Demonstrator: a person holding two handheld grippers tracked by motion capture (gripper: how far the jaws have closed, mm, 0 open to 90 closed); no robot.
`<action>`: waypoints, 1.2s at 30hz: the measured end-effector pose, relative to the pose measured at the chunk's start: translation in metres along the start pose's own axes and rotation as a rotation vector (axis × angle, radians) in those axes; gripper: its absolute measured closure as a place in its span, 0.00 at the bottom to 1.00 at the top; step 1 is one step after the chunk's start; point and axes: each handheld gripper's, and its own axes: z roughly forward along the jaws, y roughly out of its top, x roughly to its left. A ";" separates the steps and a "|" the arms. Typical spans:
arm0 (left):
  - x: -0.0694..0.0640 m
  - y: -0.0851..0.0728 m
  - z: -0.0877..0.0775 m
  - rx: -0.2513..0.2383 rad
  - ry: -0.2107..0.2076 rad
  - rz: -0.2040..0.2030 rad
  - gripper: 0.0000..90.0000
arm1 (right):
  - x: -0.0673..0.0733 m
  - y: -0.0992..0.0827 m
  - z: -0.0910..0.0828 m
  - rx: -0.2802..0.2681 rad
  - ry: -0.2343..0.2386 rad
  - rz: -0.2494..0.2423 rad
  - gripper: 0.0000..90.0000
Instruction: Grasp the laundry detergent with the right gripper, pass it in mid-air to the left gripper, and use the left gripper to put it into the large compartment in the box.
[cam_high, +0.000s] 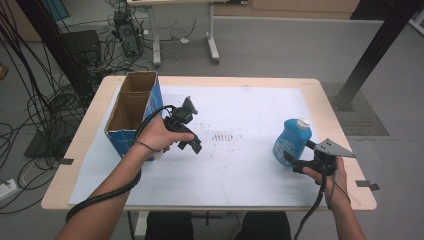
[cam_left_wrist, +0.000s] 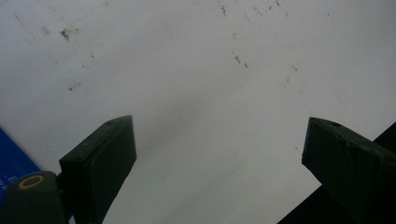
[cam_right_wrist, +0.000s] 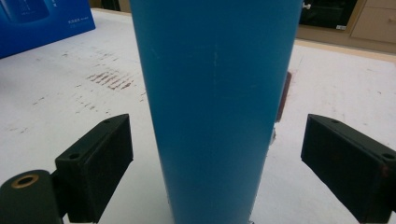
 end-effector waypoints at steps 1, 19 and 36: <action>0.000 0.000 0.000 0.002 -0.003 0.000 0.11 | 0.000 0.001 0.002 -0.004 0.001 0.000 0.10; -0.002 -0.002 -0.001 0.002 -0.005 0.007 0.11 | 0.003 0.003 0.015 -0.020 -0.024 -0.005 0.08; -0.002 -0.003 0.000 0.005 0.000 0.007 0.11 | 0.003 0.003 0.019 -0.032 -0.025 0.002 0.08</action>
